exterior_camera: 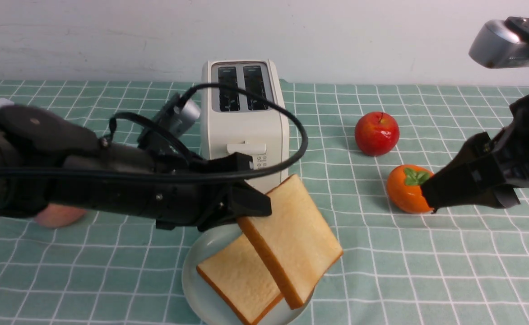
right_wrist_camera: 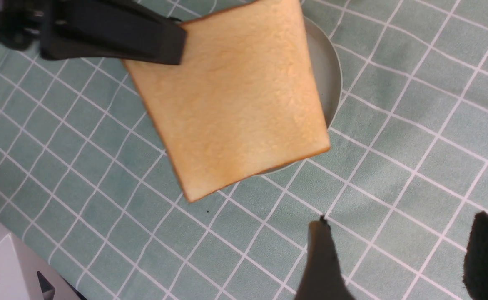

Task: Take toasted bread from bread machine on blue coffee table place on plate.
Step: 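Place the slice of bread on the plate with the left gripper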

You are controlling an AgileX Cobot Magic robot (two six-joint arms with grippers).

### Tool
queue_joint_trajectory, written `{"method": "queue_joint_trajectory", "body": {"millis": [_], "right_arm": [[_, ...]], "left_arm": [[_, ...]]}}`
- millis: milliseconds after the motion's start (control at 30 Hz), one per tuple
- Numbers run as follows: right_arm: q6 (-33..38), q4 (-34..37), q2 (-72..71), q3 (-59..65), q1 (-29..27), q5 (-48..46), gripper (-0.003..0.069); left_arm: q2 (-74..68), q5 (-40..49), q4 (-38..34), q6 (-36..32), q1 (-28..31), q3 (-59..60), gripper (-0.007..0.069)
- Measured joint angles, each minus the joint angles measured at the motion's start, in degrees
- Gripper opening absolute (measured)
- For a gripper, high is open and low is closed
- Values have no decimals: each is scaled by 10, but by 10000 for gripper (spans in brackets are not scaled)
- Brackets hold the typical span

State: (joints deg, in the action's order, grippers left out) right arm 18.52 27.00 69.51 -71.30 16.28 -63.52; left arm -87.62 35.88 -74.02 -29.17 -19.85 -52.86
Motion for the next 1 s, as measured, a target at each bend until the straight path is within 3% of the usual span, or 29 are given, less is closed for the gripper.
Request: {"method": "queue_joint_trajectory", "body": {"millis": [133, 300, 533, 633, 767, 867, 933, 967, 1000], "right_arm": [[0, 0, 0, 0, 0, -4, 443], [-1, 0, 0, 0, 0, -6, 443], [-1, 0, 0, 0, 0, -19, 443], [-2, -4, 0, 0, 0, -8, 443], [-23, -15, 0, 1, 0, 20, 442], [-46, -38, 0, 1, 0, 57, 418], [-62, -55, 5, 1, 0, 98, 346], [-62, -55, 6, 1, 0, 98, 346], [-69, -60, 12, 1, 0, 118, 258]], "left_arm": [[-52, -18, -24, -20, 0, 4, 72], [-88, -30, -26, -15, 0, 4, 169], [-89, -100, 51, 20, 0, 3, 535], [-76, -151, 141, 24, 2, 1, 645], [-64, -157, 231, 60, 32, -18, 657], [-44, -93, 282, 120, 82, -55, 622], [-11, -4, 327, 150, 126, -91, 552], [-11, 2, 327, 150, 126, -93, 545], [22, 56, 346, 157, 143, -108, 464]]}}
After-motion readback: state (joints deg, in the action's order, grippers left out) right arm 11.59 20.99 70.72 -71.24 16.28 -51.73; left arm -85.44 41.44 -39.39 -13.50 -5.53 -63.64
